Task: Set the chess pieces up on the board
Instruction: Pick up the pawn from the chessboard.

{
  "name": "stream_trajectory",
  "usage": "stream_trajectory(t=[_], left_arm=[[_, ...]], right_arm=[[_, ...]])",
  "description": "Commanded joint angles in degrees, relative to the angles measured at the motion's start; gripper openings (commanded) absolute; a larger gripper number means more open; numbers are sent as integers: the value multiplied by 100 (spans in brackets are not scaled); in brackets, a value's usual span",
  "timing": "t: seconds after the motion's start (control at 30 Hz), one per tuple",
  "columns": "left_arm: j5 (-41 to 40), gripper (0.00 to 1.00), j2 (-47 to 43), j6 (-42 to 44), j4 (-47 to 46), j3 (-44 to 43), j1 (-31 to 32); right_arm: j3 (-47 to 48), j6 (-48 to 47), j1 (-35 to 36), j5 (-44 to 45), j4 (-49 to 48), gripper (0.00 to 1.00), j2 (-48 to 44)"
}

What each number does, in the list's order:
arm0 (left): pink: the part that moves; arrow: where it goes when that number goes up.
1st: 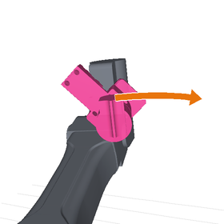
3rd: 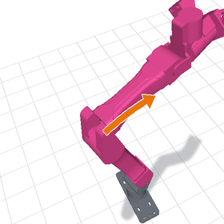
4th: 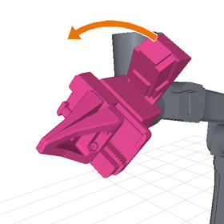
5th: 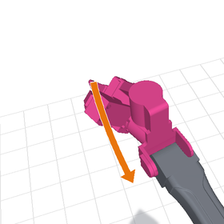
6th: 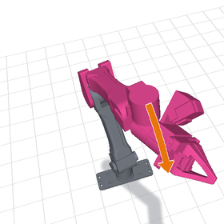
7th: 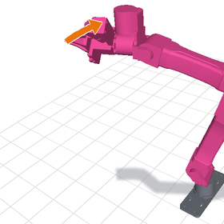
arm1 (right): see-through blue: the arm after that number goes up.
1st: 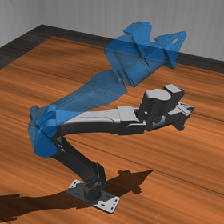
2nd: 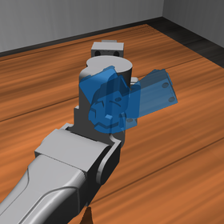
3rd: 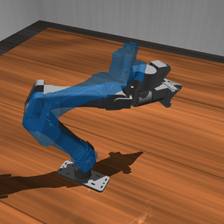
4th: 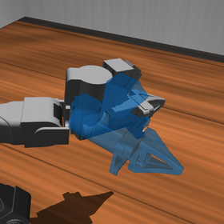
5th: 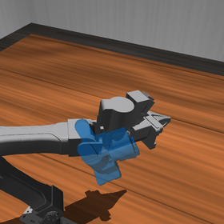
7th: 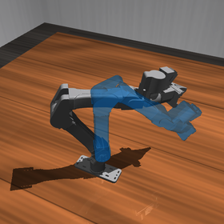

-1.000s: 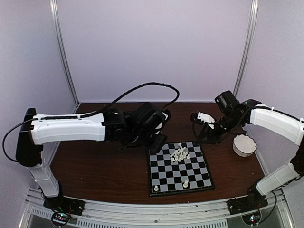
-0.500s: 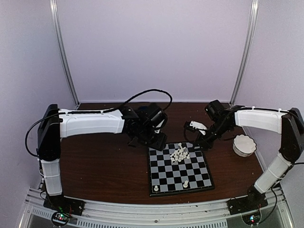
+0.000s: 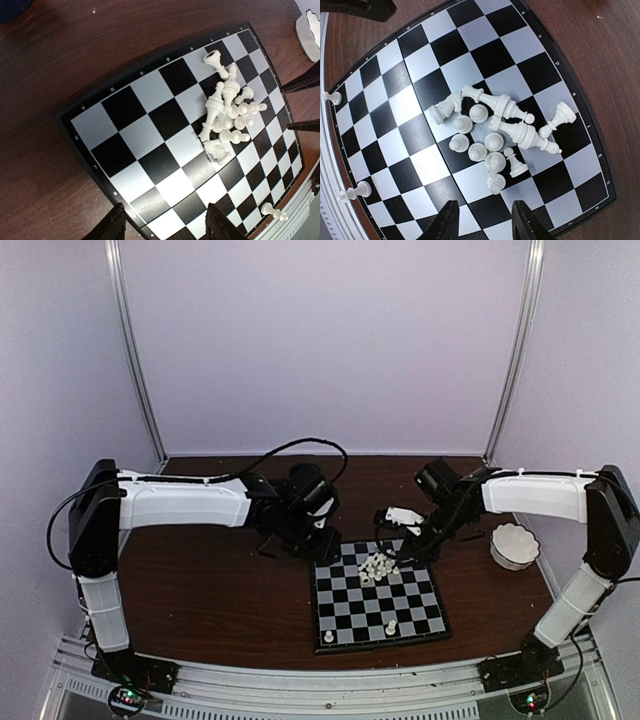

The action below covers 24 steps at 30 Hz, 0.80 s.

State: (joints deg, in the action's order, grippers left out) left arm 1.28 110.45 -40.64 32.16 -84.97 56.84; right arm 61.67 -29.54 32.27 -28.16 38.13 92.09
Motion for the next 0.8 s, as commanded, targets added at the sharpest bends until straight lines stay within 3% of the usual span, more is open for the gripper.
stream_trajectory(t=[0.0,0.4,0.77], left_arm=[[30,55,-511,-171,-354,377,11],[-212,55,-935,-250,-447,881,11],[-145,55,-936,-275,-516,938,20]], right_arm=[[87,-123,186,617,67,38,281],[275,-45,384,1011,-4,29,656],[274,-41,383,1083,-12,3,675]])
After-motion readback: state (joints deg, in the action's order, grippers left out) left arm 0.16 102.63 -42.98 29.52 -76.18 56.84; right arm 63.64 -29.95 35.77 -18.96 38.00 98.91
